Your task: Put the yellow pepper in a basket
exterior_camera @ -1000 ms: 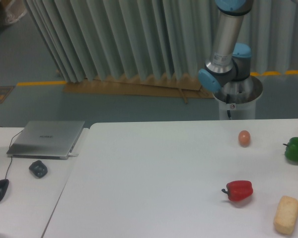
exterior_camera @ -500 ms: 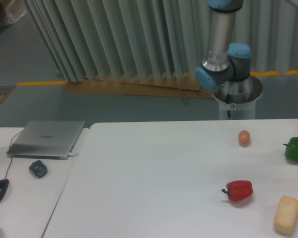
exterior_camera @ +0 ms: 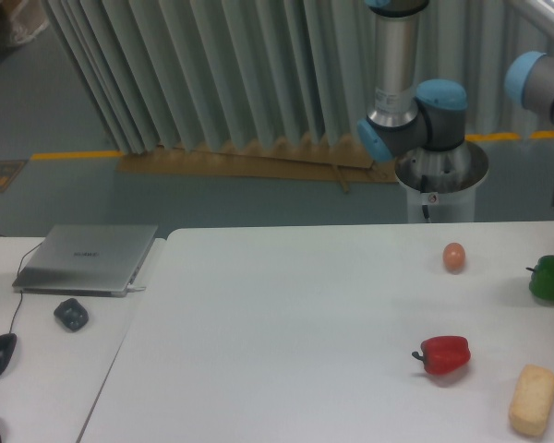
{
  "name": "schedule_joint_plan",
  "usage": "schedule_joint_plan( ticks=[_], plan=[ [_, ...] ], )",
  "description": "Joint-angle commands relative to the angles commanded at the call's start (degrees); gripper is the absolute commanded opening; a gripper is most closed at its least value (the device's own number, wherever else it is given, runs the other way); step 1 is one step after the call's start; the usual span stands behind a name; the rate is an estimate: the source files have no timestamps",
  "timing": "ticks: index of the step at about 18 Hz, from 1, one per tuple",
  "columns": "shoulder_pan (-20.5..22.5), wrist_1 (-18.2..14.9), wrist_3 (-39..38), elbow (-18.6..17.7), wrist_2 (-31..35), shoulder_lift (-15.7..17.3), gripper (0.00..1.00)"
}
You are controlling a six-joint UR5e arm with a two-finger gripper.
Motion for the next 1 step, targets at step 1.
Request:
schedule_joint_plan(
  ticks=[1],
  plan=[
    [0.0, -0.09, 0.0, 0.0, 0.0, 0.0, 1.0]
  ],
)
